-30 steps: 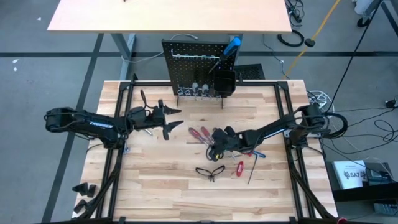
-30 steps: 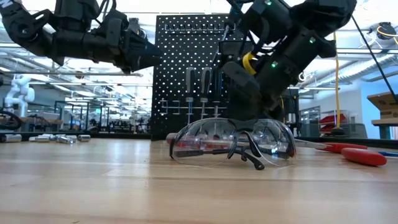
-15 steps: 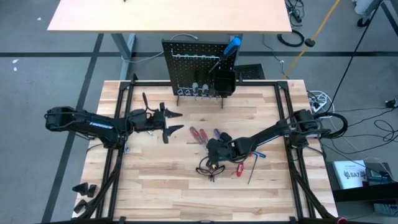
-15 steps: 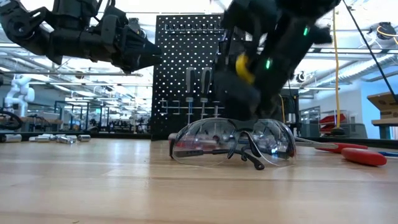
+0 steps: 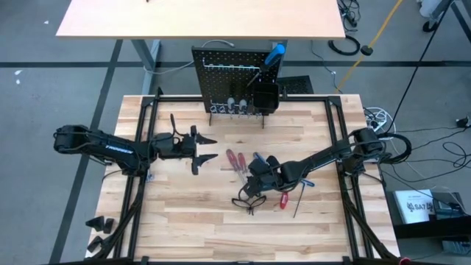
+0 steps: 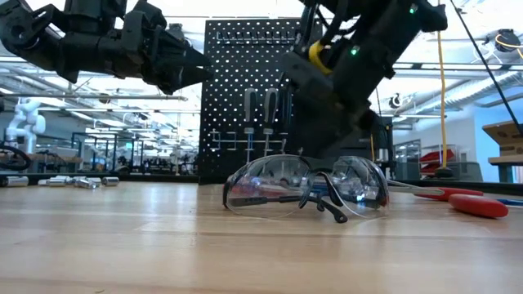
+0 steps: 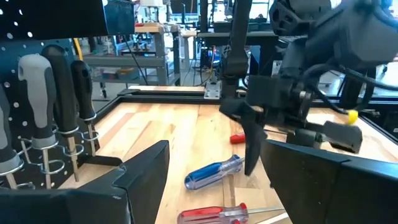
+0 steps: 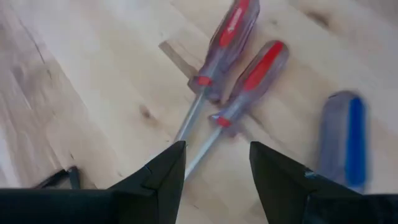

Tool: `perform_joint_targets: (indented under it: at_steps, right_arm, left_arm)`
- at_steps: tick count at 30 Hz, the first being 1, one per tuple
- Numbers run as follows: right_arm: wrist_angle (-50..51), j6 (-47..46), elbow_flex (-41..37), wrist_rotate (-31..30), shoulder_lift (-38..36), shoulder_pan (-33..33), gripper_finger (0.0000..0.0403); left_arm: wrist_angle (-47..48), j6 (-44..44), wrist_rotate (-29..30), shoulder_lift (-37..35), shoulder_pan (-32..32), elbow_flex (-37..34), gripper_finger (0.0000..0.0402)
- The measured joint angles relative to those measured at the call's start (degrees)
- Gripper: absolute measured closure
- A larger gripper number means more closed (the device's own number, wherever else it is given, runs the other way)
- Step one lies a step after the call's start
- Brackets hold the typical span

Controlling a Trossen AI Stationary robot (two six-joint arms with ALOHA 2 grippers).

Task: Hang tools onto peg board
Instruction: Hang the red screwdriver onto the peg board

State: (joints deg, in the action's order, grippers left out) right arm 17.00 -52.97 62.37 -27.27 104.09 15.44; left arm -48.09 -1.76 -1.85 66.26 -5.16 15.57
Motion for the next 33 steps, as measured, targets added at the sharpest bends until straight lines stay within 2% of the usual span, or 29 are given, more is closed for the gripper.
perform_joint_targets:
  at_steps: [20,33]
  right_arm:
    - [-6.50,-1.25,-0.05,-1.29,7.32,-1.86,0.0232]
    - [-4.81,-2.06,0.15,0.29,9.03,-2.12,0.0232]
  left_arm:
    - [0.65,1.61,0.22,0.00,1.66,0.04,0.0142]
    - [0.63,1.49,0.39,0.02,1.67,0.04,0.0142]
